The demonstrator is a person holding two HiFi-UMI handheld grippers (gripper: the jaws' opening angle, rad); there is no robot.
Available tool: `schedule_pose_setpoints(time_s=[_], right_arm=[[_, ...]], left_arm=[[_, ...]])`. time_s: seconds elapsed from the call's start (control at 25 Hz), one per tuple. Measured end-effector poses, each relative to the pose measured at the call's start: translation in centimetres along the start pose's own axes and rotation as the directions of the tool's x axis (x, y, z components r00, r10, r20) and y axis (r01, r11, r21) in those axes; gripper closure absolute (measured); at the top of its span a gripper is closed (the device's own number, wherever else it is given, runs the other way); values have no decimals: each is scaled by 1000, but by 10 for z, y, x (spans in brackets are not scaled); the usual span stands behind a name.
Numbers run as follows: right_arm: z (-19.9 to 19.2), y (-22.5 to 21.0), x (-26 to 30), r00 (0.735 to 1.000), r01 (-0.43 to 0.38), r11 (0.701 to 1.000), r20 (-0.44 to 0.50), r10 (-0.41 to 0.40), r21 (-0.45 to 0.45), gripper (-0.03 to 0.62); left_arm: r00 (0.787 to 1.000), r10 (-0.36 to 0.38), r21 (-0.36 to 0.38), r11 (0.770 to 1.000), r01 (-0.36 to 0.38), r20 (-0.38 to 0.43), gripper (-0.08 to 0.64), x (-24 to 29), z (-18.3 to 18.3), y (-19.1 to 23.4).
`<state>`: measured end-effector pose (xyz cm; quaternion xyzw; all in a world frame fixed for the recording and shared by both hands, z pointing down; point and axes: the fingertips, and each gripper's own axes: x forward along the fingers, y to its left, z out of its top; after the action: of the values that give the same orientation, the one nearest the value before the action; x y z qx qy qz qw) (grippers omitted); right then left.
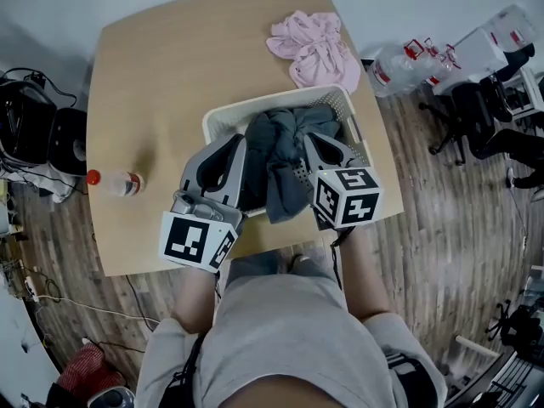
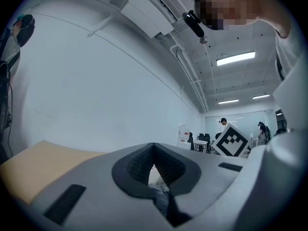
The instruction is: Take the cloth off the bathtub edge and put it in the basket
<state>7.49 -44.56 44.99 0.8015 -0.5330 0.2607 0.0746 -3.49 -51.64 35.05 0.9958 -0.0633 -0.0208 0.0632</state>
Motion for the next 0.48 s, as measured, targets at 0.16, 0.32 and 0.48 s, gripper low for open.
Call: schedule_pose_setpoints(time_s=[0.16,0.32,0.48], right_arm=[[12,3,-28,997,-39,999,62,40,-18,583],[23,2,-58,991,-71,997,114,74,-33,583],[33,3,-86,983,-88,994,158,98,-65,583]], left_arm=[[1000,4,17,1000,-4,15,548,-3,7,-25],[1000,5,38,999,-5,24,548,-7,15,-53],[999,23,64,998,-26,39,548,-17,25,-76]])
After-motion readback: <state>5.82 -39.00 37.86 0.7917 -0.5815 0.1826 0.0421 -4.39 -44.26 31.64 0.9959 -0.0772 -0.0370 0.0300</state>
